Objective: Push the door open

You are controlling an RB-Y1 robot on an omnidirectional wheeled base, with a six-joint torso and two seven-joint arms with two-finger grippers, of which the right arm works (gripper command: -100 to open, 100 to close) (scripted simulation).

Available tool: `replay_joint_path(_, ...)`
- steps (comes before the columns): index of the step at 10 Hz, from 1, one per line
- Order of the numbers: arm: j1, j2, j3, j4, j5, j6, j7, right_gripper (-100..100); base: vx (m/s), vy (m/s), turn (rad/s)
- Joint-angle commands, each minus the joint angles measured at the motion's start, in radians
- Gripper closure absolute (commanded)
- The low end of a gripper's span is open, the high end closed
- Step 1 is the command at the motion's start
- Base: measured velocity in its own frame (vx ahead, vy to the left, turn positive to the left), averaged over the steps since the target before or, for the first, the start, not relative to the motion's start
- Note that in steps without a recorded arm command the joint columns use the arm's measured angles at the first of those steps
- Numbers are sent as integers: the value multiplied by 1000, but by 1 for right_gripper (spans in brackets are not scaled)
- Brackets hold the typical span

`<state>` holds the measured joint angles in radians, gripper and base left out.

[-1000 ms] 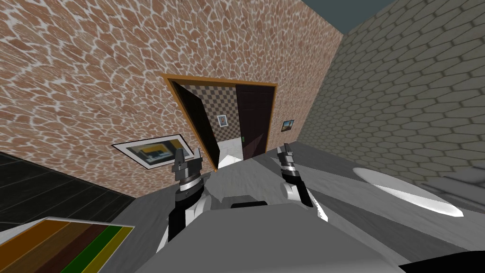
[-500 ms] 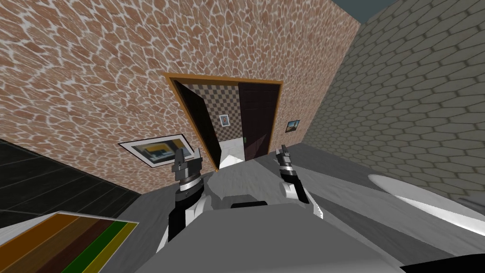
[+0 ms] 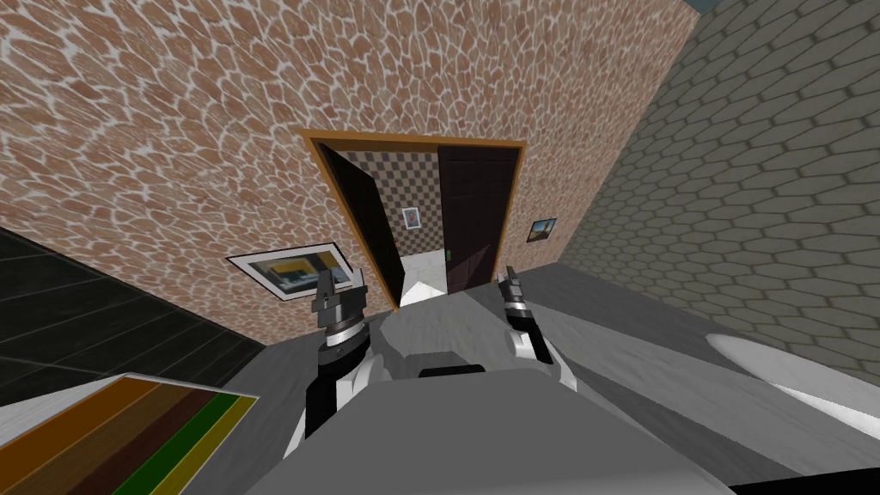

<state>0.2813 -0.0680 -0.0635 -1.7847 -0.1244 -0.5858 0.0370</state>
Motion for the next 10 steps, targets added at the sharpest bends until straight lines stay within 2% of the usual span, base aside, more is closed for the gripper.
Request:
replay_joint_path(1,-13,-8,-4,38,-2,-5,-4,-100,90,-16,109)
replay_joint_path(10,-104,-32,-19,285,-7,-52,-14,-100,99,-9,99)
